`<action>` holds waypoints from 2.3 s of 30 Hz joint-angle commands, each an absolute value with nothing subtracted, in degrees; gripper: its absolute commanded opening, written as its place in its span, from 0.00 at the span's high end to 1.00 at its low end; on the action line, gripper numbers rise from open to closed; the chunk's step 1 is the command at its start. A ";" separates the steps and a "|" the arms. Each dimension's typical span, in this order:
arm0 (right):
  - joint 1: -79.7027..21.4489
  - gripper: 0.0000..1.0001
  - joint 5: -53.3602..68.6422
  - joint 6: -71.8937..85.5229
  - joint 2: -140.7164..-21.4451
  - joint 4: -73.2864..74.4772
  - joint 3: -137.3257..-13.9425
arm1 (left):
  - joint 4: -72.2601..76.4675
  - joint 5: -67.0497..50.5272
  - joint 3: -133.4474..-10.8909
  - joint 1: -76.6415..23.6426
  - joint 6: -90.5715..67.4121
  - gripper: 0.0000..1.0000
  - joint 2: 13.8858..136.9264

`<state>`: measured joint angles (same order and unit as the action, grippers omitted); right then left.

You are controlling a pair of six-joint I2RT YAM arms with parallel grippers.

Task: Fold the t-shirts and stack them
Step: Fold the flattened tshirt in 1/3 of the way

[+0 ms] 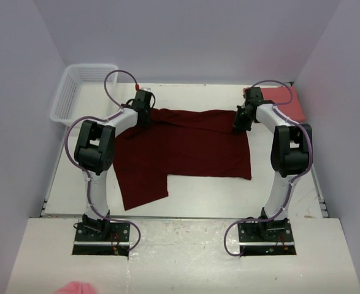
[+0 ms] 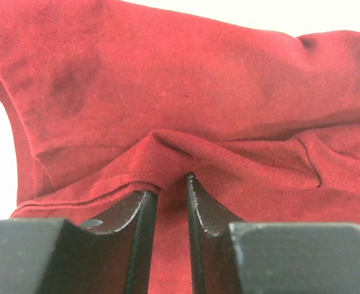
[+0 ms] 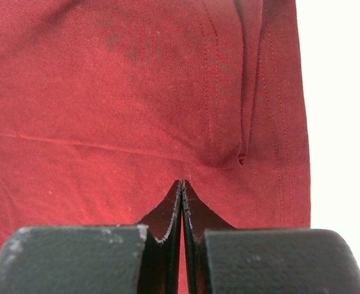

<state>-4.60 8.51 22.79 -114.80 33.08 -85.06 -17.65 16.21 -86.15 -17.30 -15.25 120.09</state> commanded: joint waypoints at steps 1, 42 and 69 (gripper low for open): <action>-4.22 1.00 8.17 21.71 -114.43 33.22 -87.19 | -16.17 14.94 -88.59 -16.79 -13.89 0.75 120.23; -2.37 0.73 5.10 26.19 -121.20 42.88 -96.68 | -14.77 8.26 -80.95 -19.07 -17.67 1.00 109.34; -2.02 0.64 13.52 34.89 -110.66 26.81 -81.22 | -13.71 5.80 -80.77 -19.07 -17.40 1.00 109.34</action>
